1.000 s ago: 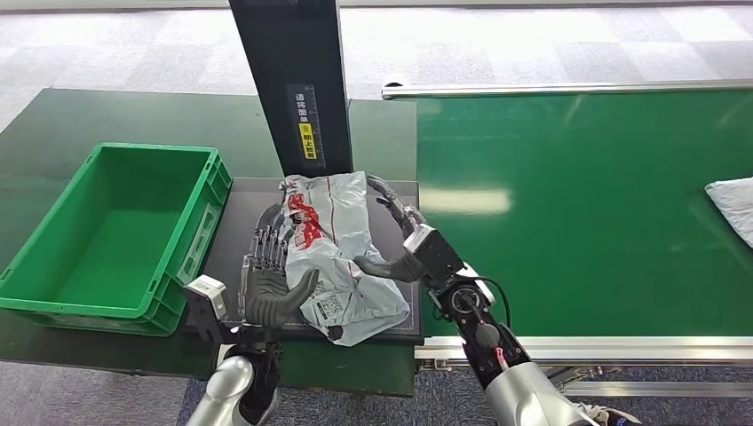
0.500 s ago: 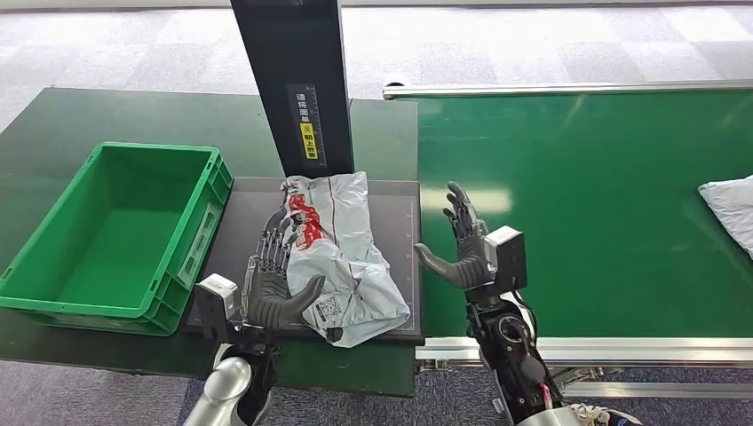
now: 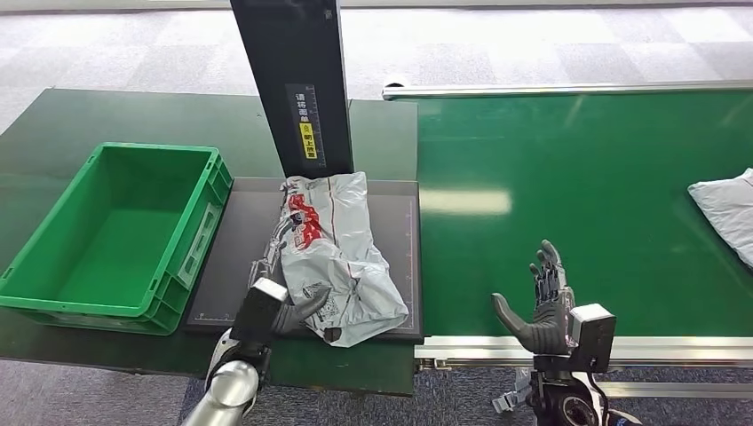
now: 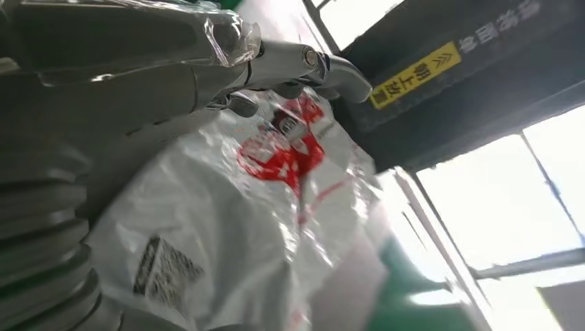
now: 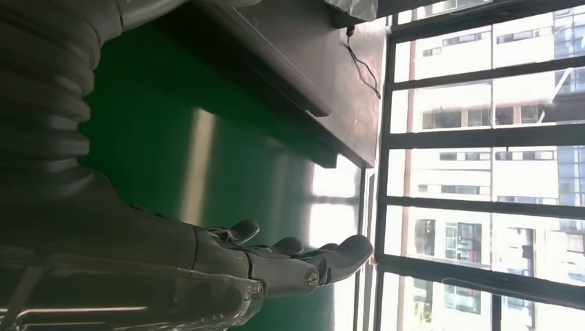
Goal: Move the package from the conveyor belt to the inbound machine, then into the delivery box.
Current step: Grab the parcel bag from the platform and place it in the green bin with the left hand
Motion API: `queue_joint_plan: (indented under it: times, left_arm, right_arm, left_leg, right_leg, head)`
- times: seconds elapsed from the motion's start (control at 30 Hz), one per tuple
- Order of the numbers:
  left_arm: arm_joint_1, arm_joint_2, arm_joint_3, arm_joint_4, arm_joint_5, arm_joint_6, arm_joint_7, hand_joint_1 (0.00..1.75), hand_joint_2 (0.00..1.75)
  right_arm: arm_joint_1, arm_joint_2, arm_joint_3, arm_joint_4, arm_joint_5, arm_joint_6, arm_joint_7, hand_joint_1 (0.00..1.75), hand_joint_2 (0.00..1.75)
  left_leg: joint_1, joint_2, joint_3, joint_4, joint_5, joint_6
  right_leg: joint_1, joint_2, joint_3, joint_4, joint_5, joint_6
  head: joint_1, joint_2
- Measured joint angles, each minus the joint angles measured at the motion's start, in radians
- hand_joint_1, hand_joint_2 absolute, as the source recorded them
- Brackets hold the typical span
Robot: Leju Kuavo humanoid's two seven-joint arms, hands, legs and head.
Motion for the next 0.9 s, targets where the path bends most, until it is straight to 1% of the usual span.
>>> queue_joint_plan:
  times: [0.07,0.1,0.17,0.2,0.23,0.3,0.43,0.63,0.67,0.7,0.77,0.8,0.83,0.9]
  left_arm:
    - [-0.040,0.004,-0.014,0.047,-0.216,0.074,0.123,0.00,1.75]
    - [-0.060,0.006,-0.018,0.070,-0.312,0.086,0.192,0.00,1.75]
    - [-0.097,0.008,-0.023,0.115,-0.462,0.067,0.322,0.00,1.75]
    - [-0.113,0.008,-0.024,0.138,-0.518,0.047,0.372,0.00,1.75]
    - [-0.128,0.008,-0.024,0.159,-0.555,0.027,0.404,0.00,1.75]
    - [-0.153,0.007,-0.021,0.196,-0.593,-0.007,0.429,0.00,1.75]
    - [-0.191,0.003,-0.016,0.252,-0.632,-0.048,0.444,0.00,1.75]
    - [-0.220,-0.004,-0.006,0.299,-0.656,-0.064,0.449,0.00,1.75]
    - [-0.222,-0.005,-0.005,0.303,-0.657,-0.068,0.449,0.03,1.75]
    - [-0.224,-0.006,-0.004,0.307,-0.658,-0.074,0.449,0.41,1.75]
    - [-0.225,-0.008,0.005,0.312,-0.656,-0.089,0.445,1.29,1.75]
    - [-0.222,-0.010,0.012,0.314,-0.650,-0.093,0.438,1.69,1.75]
    - [-0.217,-0.011,0.019,0.315,-0.642,-0.091,0.427,1.75,1.75]
    - [-0.200,-0.013,0.036,0.313,-0.633,-0.061,0.404,1.75,1.75]
  right_arm:
    - [0.010,0.011,-0.006,-0.015,0.022,0.013,0.010,0.00,1.75]
    - [0.013,0.017,-0.010,-0.021,0.031,0.018,0.014,0.00,1.75]
    - [0.018,0.027,-0.017,-0.032,0.045,0.027,0.021,0.00,1.75]
    - [0.021,0.031,-0.020,-0.037,0.050,0.031,0.024,0.00,1.75]
    - [0.024,0.034,-0.022,-0.042,0.053,0.034,0.026,0.00,1.75]
    - [0.030,0.037,-0.025,-0.053,0.058,0.038,0.031,0.00,1.75]
    - [0.033,0.040,-0.029,-0.065,0.061,0.050,0.041,0.00,1.75]
    - [0.034,0.047,-0.031,-0.075,0.061,0.055,0.048,0.00,1.75]
    - [0.035,0.047,-0.032,-0.076,0.061,0.057,0.051,0.00,1.75]
    - [0.036,0.047,-0.032,-0.078,0.060,0.061,0.053,0.00,1.75]
    - [0.043,0.047,-0.032,-0.086,0.059,0.070,0.058,0.00,1.75]
    - [0.048,0.048,-0.032,-0.092,0.059,0.074,0.059,0.00,1.75]
    - [0.054,0.048,-0.032,-0.098,0.059,0.075,0.059,0.00,1.75]
    - [0.066,0.049,-0.032,-0.108,0.061,0.077,0.060,0.00,1.75]
  left_leg:
    - [0.000,0.001,0.000,0.000,0.000,0.000]
    - [0.000,0.001,0.000,0.000,0.000,0.000]
    - [0.000,0.001,0.000,0.000,0.000,0.000]
    - [0.000,0.001,0.000,0.000,0.000,0.000]
    - [0.000,0.001,0.000,0.000,0.000,0.000]
    - [0.000,0.001,0.000,0.000,0.000,0.000]
    - [0.000,0.001,0.001,0.000,0.000,0.000]
    - [0.000,0.001,0.006,0.000,0.000,0.000]
    - [0.000,0.001,0.007,0.000,0.000,0.000]
    - [0.000,0.000,0.007,0.000,0.000,0.000]
    - [0.000,0.000,0.009,0.000,0.000,0.000]
    - [0.000,0.000,0.009,0.000,0.000,0.000]
    - [0.000,0.000,0.009,0.000,0.000,0.000]
    - [0.000,0.001,0.009,0.000,0.000,0.000]
  right_leg:
    - [0.000,0.000,0.000,0.000,0.000,0.000]
    - [0.000,0.000,0.000,0.000,0.000,0.000]
    - [0.000,0.000,0.000,0.000,0.000,0.000]
    - [0.000,0.000,0.000,0.000,0.000,0.000]
    - [0.000,0.000,0.000,0.000,0.000,0.000]
    - [0.000,0.000,0.000,0.000,0.000,0.000]
    - [0.000,0.000,0.001,0.000,0.000,0.000]
    - [0.000,0.000,0.006,0.000,0.000,0.000]
    - [0.000,0.000,0.007,0.000,0.000,0.000]
    - [0.000,0.000,0.008,0.000,0.000,0.000]
    - [0.000,0.000,0.010,0.000,0.000,0.000]
    - [0.000,0.000,0.010,0.000,0.000,0.000]
    - [0.000,0.000,0.010,0.000,0.000,0.000]
    - [0.000,0.000,0.010,0.000,0.000,0.000]
  head:
    - [0.000,0.000]
    - [0.000,0.000]
    - [0.000,0.000]
    - [0.000,0.000]
    - [0.000,0.000]
    - [0.000,0.000]
    - [0.000,0.000]
    - [0.000,0.000]
    - [0.000,0.000]
    - [0.000,0.000]
    - [0.000,0.000]
    - [0.000,0.000]
    - [0.000,0.000]
    - [0.000,0.000]
